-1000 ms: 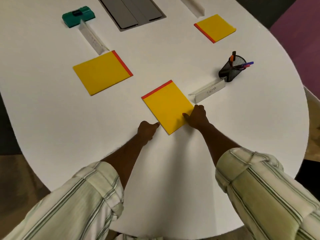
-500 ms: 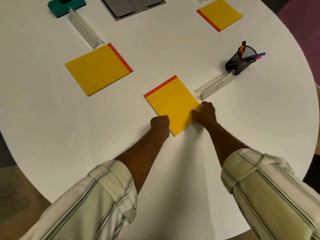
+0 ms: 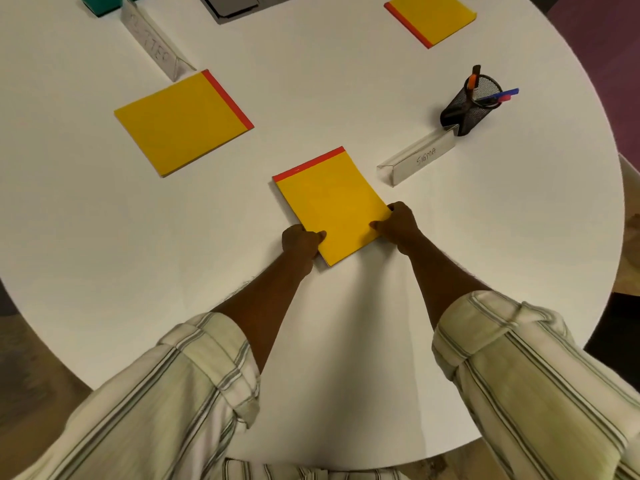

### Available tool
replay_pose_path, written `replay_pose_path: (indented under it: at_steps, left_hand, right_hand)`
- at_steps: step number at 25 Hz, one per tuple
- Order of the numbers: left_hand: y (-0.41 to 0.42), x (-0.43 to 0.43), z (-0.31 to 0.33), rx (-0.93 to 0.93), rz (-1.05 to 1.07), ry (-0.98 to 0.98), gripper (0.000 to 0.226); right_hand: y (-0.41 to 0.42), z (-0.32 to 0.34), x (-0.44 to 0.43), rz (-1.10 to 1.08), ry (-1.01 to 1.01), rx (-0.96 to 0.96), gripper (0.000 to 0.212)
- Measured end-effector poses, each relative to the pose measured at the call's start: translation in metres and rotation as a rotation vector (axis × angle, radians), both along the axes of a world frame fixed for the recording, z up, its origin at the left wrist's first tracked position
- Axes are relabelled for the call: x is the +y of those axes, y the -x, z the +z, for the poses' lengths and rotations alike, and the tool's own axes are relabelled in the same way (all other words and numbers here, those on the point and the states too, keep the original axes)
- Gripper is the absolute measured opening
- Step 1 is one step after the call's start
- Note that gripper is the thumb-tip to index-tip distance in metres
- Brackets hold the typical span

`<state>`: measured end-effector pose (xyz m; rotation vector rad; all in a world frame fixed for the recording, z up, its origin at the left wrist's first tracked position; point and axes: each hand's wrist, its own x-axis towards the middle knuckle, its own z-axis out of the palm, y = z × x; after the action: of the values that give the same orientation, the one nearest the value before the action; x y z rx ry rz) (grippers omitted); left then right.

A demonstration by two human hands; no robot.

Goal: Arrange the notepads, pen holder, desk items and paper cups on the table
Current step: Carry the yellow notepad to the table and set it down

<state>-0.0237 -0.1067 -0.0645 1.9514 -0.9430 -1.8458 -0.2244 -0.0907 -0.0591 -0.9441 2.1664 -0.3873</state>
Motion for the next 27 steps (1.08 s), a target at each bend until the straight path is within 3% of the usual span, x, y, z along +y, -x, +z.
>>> replay_pose_path:
  at_steps: [4, 7, 10, 14, 18, 24, 27]
  left_hand:
    - [-0.012, 0.037, 0.012, 0.248, 0.191, 0.02, 0.035]
    - [-0.026, 0.07, 0.03, 0.32, 0.236, 0.058, 0.04]
    - [-0.043, 0.116, 0.042, 0.301, 0.262, 0.123, 0.041]
    - [-0.059, 0.179, 0.062, 0.258, 0.254, 0.233, 0.041]
    - [-0.08, 0.238, 0.086, 0.198, 0.286, 0.31, 0.038]
    - [-0.138, 0.299, 0.112, 0.016, 0.478, 0.416, 0.031]
    - [-0.176, 0.322, 0.123, -0.023, 0.606, 0.463, 0.031]
  right_hand:
    - [-0.007, 0.002, 0.033, 0.044, 0.028, -0.078, 0.05]
    - [-0.014, 0.01, 0.066, 0.089, 0.043, -0.13, 0.025]
    - [-0.024, 0.021, 0.103, 0.145, 0.036, -0.15, 0.051]
    - [-0.042, 0.041, 0.152, 0.089, 0.005, -0.295, 0.039]
    - [-0.075, 0.052, 0.201, 0.091, 0.048, -0.509, 0.058]
    - [-0.144, 0.084, 0.258, 0.193, 0.157, -0.615, 0.039]
    - [-0.189, 0.11, 0.272, 0.323, 0.21, -0.605, 0.04]
